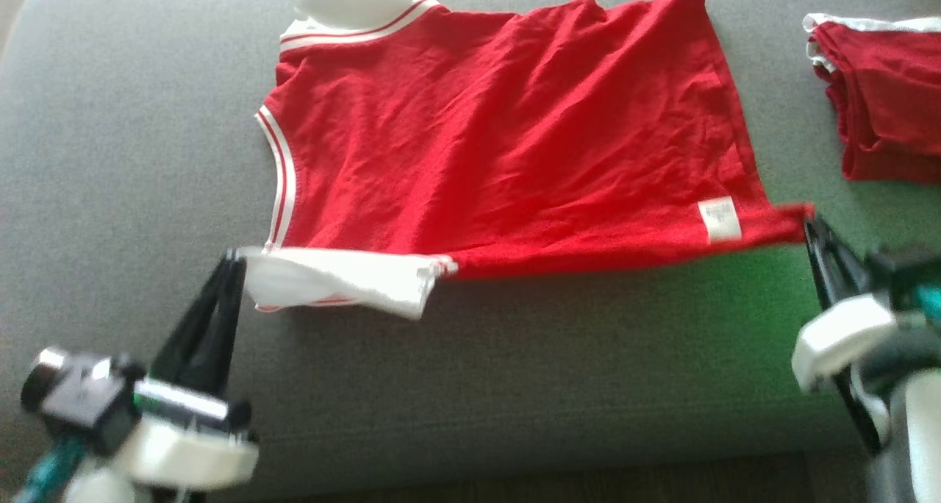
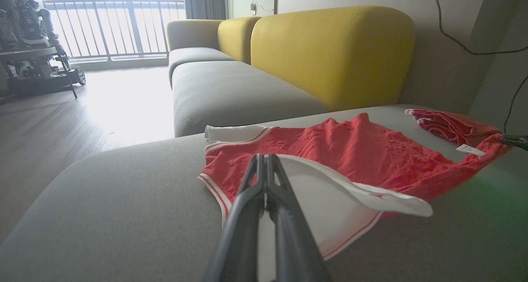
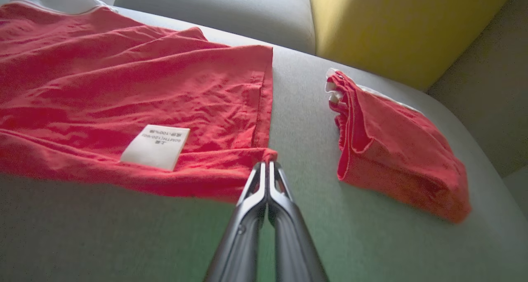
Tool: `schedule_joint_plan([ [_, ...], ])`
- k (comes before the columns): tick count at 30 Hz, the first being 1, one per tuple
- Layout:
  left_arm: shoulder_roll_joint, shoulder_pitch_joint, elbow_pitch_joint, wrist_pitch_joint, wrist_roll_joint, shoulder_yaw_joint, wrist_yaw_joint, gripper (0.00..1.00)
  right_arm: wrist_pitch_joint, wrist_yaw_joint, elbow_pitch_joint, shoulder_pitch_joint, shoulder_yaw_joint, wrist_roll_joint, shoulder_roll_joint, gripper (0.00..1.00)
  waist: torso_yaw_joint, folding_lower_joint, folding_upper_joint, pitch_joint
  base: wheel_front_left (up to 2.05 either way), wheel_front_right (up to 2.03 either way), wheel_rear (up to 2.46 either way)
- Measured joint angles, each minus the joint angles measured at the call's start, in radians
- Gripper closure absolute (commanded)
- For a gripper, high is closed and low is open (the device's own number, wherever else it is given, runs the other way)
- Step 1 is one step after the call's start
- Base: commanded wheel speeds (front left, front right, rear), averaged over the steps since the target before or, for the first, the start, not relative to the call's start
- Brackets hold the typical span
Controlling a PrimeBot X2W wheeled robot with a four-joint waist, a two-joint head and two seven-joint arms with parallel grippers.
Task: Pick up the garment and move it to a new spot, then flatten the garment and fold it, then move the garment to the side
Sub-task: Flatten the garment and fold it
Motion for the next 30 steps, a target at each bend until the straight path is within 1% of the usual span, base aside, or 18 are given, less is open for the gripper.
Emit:
schedule_joint_plan([
  [5,-0.021,-0.174,0.121,0.000,0.008,-0.009,-0.003,1.00,-0.013,0.000,0.112,-0.151,0.016,0.000,-0.009,1.00,-0.003,0.0002,0.0000,0.026,0.00,0.00,0.00],
  [13,-0.016,-0.441,0.309,0.000,0.019,-0.076,-0.009,1.00,-0.059,0.000,0.293,-0.359,0.022,-0.025,-0.024,1.00,0.003,0.0003,0.0000,0.107,0.00,0.00,0.00],
  [17,-0.016,-0.534,0.387,0.000,0.017,-0.106,-0.009,1.00,-0.078,0.000,0.373,-0.439,0.033,-0.044,-0.024,1.00,0.009,0.0004,0.0000,0.146,0.00,0.00,0.00],
  [21,-0.015,-0.590,0.450,0.000,0.019,-0.132,-0.016,0.99,-0.099,0.000,0.446,-0.481,0.036,-0.062,-0.024,1.00,0.015,0.0003,-0.0001,0.166,0.00,0.00,0.00],
  [22,-0.015,-0.600,0.466,0.000,0.019,-0.133,-0.016,0.89,-0.107,0.000,0.460,-0.488,0.035,-0.066,-0.024,1.00,0.016,0.0003,-0.0001,0.168,0.00,0.00,0.00],
  [23,-0.015,-0.607,0.479,0.000,0.019,-0.133,-0.016,0.76,-0.113,0.000,0.472,-0.492,0.035,-0.070,-0.023,1.00,0.017,0.0003,-0.0001,0.169,0.00,0.00,0.00],
  [24,-0.015,-0.612,0.489,0.000,0.019,-0.134,-0.016,0.47,-0.119,0.000,0.484,-0.497,0.035,-0.072,-0.023,0.70,0.016,0.0002,0.0000,0.170,0.00,0.00,0.00],
  [25,-0.016,-0.616,0.497,0.000,0.019,-0.135,-0.016,0.00,-0.125,0.000,0.498,-0.503,0.035,-0.072,-0.023,0.34,0.016,0.0001,0.0000,0.170,0.00,0.00,0.00],
  [26,-0.016,-0.616,0.497,0.000,0.019,-0.135,-0.016,0.00,-0.125,0.000,0.498,-0.503,0.035,-0.072,-0.023,0.00,0.016,0.0001,0.0000,0.170,0.00,0.00,0.00],
  [30,-0.017,-0.621,0.513,0.000,0.019,-0.141,-0.016,0.00,-0.154,0.000,0.523,-0.517,0.022,-0.080,-0.018,0.00,0.012,0.0002,-0.0001,0.166,0.00,0.00,0.00],
])
